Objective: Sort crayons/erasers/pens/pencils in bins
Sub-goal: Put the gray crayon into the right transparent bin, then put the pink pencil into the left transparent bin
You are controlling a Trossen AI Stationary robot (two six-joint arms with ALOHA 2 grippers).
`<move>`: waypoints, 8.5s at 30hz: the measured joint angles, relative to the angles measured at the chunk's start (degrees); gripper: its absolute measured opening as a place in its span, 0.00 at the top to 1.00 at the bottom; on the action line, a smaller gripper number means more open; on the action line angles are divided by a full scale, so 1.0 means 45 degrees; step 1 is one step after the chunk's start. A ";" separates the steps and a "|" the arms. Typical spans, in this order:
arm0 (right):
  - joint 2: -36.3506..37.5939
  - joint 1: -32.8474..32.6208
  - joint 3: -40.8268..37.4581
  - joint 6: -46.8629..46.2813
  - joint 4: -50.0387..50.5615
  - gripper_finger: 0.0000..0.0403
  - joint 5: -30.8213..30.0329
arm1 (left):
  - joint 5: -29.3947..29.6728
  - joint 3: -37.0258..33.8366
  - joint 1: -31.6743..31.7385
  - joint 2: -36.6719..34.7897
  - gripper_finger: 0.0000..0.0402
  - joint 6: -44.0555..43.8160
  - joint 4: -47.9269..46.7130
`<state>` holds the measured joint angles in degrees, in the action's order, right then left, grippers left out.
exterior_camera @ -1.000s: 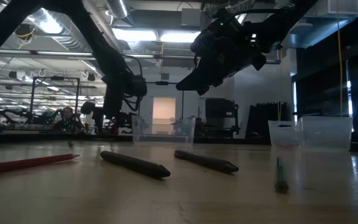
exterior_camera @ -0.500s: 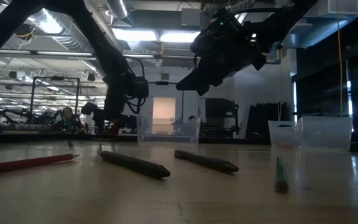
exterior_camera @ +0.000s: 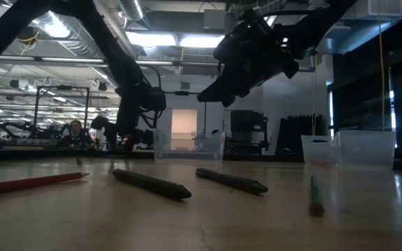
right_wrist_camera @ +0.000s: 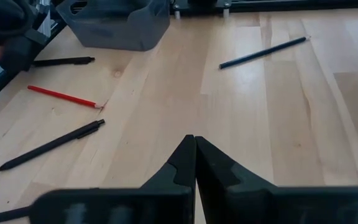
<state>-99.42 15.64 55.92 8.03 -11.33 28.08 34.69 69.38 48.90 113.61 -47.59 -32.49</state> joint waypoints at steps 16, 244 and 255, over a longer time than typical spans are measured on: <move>0.0617 -0.0005 -0.0010 0.0330 0.0635 0.97 -0.0355 | -0.1676 -0.0068 -0.0646 -0.0662 0.58 0.0007 -0.1637; 0.5451 0.1807 -0.3517 0.2524 0.2954 0.48 -0.6263 | -0.5184 -0.5241 -1.0265 -0.6078 0.69 1.2720 0.9049; 0.6471 0.0653 -0.3517 -0.2830 0.9126 0.65 -0.7742 | -0.7316 -0.5241 -0.9349 -0.6048 0.69 1.4392 0.9929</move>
<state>-70.30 18.58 40.10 -4.70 29.74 -6.76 1.77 45.80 6.84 86.40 17.17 12.19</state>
